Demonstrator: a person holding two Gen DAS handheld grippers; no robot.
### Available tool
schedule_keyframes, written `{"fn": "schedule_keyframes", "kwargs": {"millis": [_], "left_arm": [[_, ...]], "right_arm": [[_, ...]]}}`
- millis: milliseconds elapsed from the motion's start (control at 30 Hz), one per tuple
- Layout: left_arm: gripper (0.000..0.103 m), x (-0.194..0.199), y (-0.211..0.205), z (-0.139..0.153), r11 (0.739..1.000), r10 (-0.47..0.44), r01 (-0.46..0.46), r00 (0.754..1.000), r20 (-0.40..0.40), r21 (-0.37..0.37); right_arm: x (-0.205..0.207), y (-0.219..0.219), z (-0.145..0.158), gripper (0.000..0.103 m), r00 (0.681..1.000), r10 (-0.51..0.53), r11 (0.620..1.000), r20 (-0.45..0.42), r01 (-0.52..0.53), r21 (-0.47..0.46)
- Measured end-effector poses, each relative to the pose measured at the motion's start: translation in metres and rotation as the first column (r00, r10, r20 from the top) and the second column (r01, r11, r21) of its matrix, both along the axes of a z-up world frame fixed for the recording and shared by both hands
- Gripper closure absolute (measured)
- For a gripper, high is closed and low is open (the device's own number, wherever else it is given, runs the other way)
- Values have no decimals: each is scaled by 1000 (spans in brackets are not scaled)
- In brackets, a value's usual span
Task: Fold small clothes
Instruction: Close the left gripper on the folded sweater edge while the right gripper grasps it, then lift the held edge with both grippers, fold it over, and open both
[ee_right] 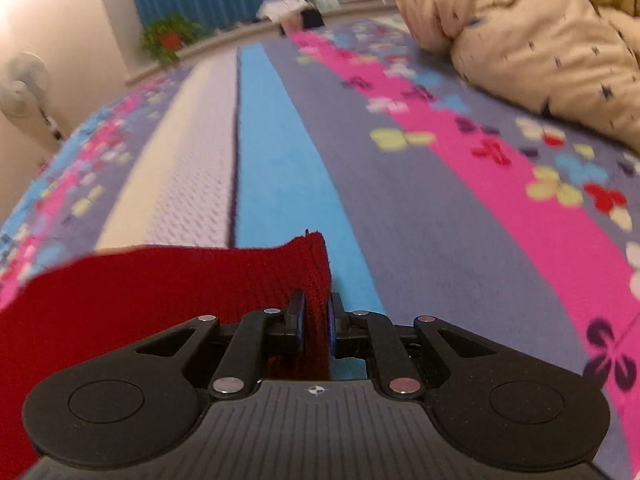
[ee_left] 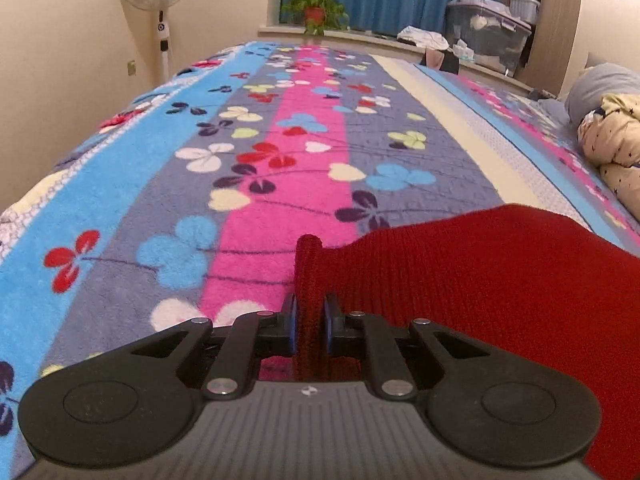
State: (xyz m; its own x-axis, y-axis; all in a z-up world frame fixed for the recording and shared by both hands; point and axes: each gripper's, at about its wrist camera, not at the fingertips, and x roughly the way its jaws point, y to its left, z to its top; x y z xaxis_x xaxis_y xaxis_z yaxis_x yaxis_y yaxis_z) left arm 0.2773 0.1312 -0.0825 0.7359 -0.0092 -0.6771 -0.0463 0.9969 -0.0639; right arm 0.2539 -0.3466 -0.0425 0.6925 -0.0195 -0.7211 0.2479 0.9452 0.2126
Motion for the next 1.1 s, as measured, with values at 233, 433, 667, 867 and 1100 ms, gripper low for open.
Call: {"fn": "schedule_keyframes", "kwargs": {"millis": [233,433,667,867,1100], "left_arm": [[70,-14,5,24,998,37,-37,999,-2,-47],[65,-59,2,79,998,10,-9,1000,18,-55],[44,-130,-12,90,995,-96,94,994,-49,-39],[42,-141,-17,21,986,-70,113,948,-309,124],[43,-152,8,46,1000,-19,17,976,-217,-11]], "right_arm": [[-17,9,13,74,1000,-2,999,4,2,-38],[-60,22,53,59,994,75,972,74,-56,-227],[-113,34,71,46,987,160,971,28,-152,-184],[-133,39,40,44,956,226,962,-189,-249,-111],[-143,35,33,39,957,210,963,-202,-238,-127]]}}
